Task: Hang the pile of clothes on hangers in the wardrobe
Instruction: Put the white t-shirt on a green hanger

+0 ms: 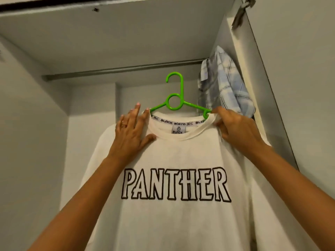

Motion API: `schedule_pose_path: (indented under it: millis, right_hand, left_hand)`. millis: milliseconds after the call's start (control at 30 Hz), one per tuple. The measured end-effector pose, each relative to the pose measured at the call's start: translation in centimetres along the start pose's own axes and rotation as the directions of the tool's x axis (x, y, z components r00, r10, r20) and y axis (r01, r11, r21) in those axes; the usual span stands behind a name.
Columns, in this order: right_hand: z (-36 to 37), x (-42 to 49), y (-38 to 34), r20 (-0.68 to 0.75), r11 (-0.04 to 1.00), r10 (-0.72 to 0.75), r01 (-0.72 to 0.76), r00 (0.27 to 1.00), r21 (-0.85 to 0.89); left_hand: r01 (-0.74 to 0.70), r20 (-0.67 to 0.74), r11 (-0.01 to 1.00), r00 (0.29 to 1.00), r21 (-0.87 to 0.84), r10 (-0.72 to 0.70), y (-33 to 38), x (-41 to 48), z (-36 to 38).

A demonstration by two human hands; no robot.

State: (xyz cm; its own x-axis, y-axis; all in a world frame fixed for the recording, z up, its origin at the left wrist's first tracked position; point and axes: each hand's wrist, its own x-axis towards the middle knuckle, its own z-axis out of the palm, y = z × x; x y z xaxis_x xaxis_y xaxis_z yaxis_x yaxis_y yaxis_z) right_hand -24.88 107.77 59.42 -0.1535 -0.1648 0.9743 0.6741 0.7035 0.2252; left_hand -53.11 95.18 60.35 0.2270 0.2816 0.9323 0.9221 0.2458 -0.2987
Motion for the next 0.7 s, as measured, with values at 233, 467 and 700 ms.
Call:
schedule_pose_path:
  millis: [233,467,700]
  right_hand:
    - [6.7,9.6,5.0,0.016,0.967,0.097,-0.09,0.995,-0.239]
    - [11.5,17.1,7.7,0.008,0.868,0.189,-0.164,0.982,-0.469]
    - [13.9,21.8,7.8,-0.053,0.741,0.256,-0.231,0.965,-0.63]
  left_hand:
    - [0.178,0.157,0.934,0.978,-0.311,-0.134,0.5,9.9,11.2]
    - [0.099,0.234,0.919,0.972,-0.383,-0.008,0.0,18.3,19.3]
    - [0.093,0.24,0.867,0.97,-0.489,0.031,0.8,23.0,23.8]
